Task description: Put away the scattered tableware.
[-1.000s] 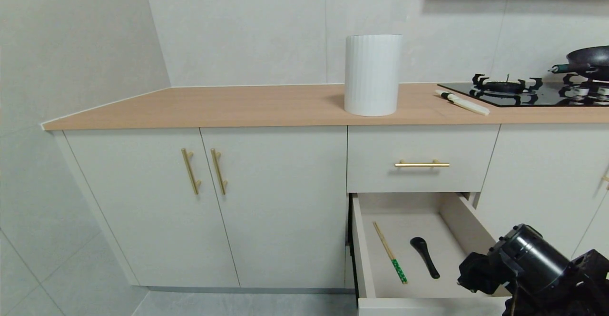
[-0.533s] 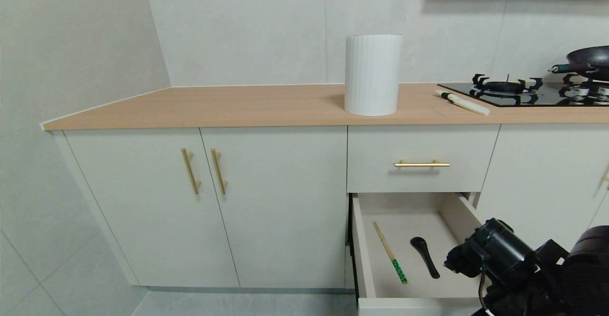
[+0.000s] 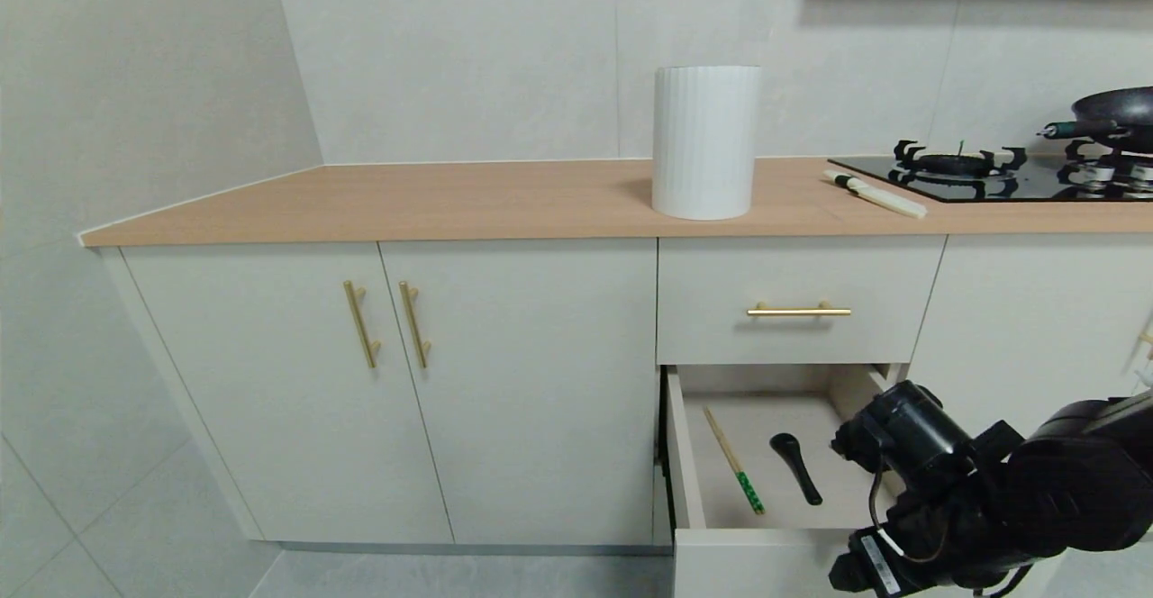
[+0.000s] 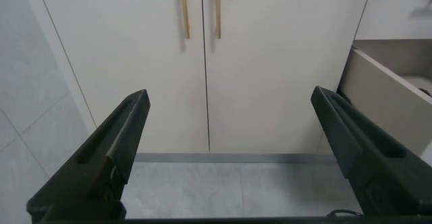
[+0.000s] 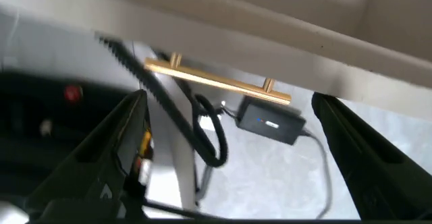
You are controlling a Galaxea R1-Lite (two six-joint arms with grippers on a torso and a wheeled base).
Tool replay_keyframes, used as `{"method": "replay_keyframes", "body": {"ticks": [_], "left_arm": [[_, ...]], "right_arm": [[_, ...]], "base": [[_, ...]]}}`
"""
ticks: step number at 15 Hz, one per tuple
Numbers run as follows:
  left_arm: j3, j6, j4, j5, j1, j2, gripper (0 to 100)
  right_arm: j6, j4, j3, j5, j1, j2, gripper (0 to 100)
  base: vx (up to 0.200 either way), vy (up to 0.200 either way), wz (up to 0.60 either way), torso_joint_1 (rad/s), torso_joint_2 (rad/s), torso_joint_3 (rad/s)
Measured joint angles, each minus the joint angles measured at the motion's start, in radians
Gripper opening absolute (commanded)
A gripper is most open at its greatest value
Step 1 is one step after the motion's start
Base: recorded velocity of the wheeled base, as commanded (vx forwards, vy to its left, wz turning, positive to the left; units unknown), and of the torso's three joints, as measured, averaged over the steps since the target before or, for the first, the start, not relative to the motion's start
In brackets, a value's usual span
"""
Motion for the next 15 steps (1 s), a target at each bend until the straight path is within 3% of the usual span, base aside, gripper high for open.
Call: {"method": "replay_keyframes", "body": {"ticks": [8,12,15], "left_arm": [[0.0,0.0,0.0,0.0,0.0,0.0,100],[0.0,0.0,0.0,0.0,0.0,0.0,100],[0.0,0.0,0.0,0.0,0.0,0.0,100]], "right_arm": [[0.067,-0.32,-0.022,-0.066,-0.087,0.153,100],[0.057,-0.558,-0.074,-0.073,-0.149,0.263,100],[0.039,-0.57,-0.168,-0.081,-0.177,0.338,100]], "base": [[0.0,0.0,0.0,0.0,0.0,0.0],[0.0,0.0,0.0,0.0,0.0,0.0],[0.0,0.0,0.0,0.0,0.0,0.0]]}}
